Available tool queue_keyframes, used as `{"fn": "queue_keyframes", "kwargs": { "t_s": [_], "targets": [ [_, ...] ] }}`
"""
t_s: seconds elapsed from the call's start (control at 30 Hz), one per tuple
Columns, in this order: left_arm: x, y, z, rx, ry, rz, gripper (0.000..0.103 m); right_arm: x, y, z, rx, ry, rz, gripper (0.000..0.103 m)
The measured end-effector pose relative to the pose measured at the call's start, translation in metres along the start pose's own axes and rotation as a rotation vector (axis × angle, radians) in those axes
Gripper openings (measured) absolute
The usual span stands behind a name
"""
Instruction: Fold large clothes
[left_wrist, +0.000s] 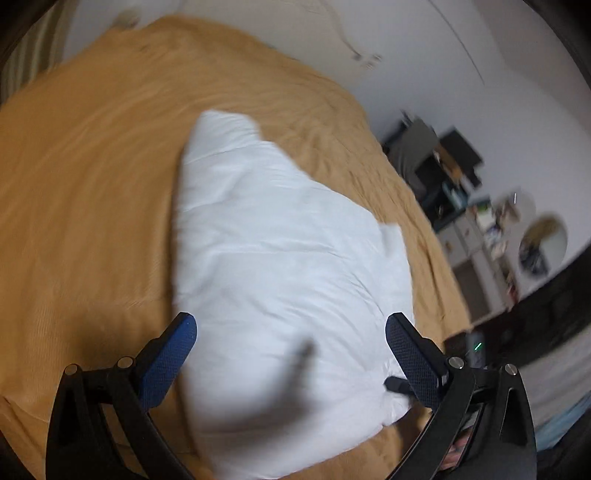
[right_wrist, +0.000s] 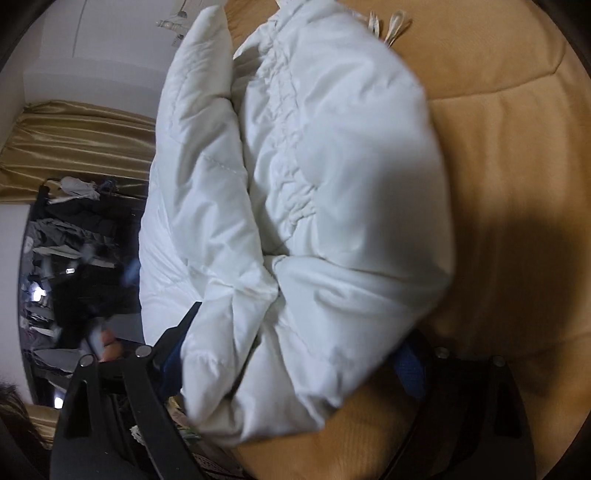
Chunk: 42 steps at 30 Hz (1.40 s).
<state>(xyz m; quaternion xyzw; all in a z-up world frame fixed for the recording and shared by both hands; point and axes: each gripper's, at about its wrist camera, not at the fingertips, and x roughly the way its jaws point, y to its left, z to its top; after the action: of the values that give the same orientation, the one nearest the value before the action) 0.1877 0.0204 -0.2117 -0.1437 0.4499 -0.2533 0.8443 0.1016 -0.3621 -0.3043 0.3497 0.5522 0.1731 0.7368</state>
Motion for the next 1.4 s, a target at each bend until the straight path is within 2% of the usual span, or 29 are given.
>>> {"fn": "queue_keyframes", "kwargs": {
  "t_s": [0.1, 0.17, 0.2, 0.27, 0.3, 0.4, 0.5, 0.57, 0.63, 0.7, 0.73, 0.77, 0.83, 0.93, 0.97, 1.07, 1.1, 1.17, 1.3, 1.37, 1.4],
  "targets": [
    [0.025, -0.039, -0.022, 0.211, 0.031, 0.167, 0.102, -0.032, 0.012, 0.004, -0.069, -0.036, -0.110, 0.090],
    [0.056, -0.047, -0.046, 0.297, 0.105, 0.313, 0.103, -0.052, 0.025, 0.004, -0.128, -0.082, -0.189, 0.090],
    [0.061, -0.052, -0.056, 0.343, 0.074, 0.375, 0.103, -0.061, 0.034, 0.006, -0.152, -0.107, -0.225, 0.090],
    [0.062, -0.059, -0.069, 0.364, 0.025, 0.398, 0.103, -0.082, 0.056, 0.010, -0.217, -0.188, -0.323, 0.090],
    [0.063, -0.062, -0.071, 0.373, 0.038, 0.407, 0.103, -0.094, 0.071, 0.012, -0.258, -0.235, -0.355, 0.090],
    [0.063, -0.055, -0.065, 0.345, 0.067, 0.391, 0.103, -0.111, 0.121, 0.039, -0.404, -0.339, -0.353, 0.087],
    [0.061, -0.055, -0.062, 0.344, 0.071, 0.382, 0.103, -0.100, 0.153, 0.075, -0.475, -0.342, -0.351, 0.081],
    [0.067, -0.058, -0.066, 0.350, 0.072, 0.385, 0.103, -0.072, 0.172, 0.097, -0.507, -0.301, -0.311, 0.078],
    [0.066, -0.060, -0.067, 0.352, 0.074, 0.381, 0.103, -0.029, 0.175, 0.118, -0.491, -0.210, -0.314, 0.076],
    [0.066, -0.058, -0.063, 0.372, 0.090, 0.348, 0.103, 0.030, 0.178, 0.138, -0.446, -0.100, -0.367, 0.075],
    [0.061, -0.057, -0.061, 0.375, 0.094, 0.318, 0.103, 0.050, 0.162, 0.145, -0.421, -0.054, -0.419, 0.072],
    [0.054, -0.053, -0.057, 0.362, 0.093, 0.289, 0.103, 0.068, 0.149, 0.146, -0.399, -0.032, -0.445, 0.072],
    [0.033, -0.040, -0.051, 0.287, 0.074, 0.246, 0.103, 0.072, 0.138, 0.144, -0.407, -0.044, -0.463, 0.072],
    [0.019, -0.008, -0.039, 0.156, 0.025, 0.268, 0.103, 0.060, 0.124, 0.149, -0.369, -0.081, -0.537, 0.072],
    [0.022, 0.002, -0.037, 0.118, 0.041, 0.268, 0.103, 0.056, 0.122, 0.151, -0.356, -0.088, -0.544, 0.072],
    [0.045, 0.025, -0.041, 0.003, 0.131, 0.171, 0.103, 0.042, 0.123, 0.147, -0.337, -0.120, -0.534, 0.072],
    [0.050, 0.028, -0.044, -0.008, 0.147, 0.151, 0.103, 0.046, 0.129, 0.141, -0.348, -0.139, -0.541, 0.072],
    [0.053, 0.026, -0.046, 0.016, 0.149, 0.164, 0.103, 0.030, 0.151, 0.123, -0.407, -0.194, -0.540, 0.071],
    [0.055, 0.027, -0.045, 0.022, 0.152, 0.168, 0.103, -0.004, 0.200, 0.069, -0.572, -0.289, -0.409, 0.071],
    [0.055, 0.029, -0.045, 0.022, 0.153, 0.168, 0.103, -0.004, 0.203, 0.049, -0.610, -0.267, -0.414, 0.072],
    [0.055, 0.030, -0.046, 0.019, 0.156, 0.166, 0.103, 0.003, 0.195, 0.042, -0.601, -0.226, -0.436, 0.072]
  ]
}}
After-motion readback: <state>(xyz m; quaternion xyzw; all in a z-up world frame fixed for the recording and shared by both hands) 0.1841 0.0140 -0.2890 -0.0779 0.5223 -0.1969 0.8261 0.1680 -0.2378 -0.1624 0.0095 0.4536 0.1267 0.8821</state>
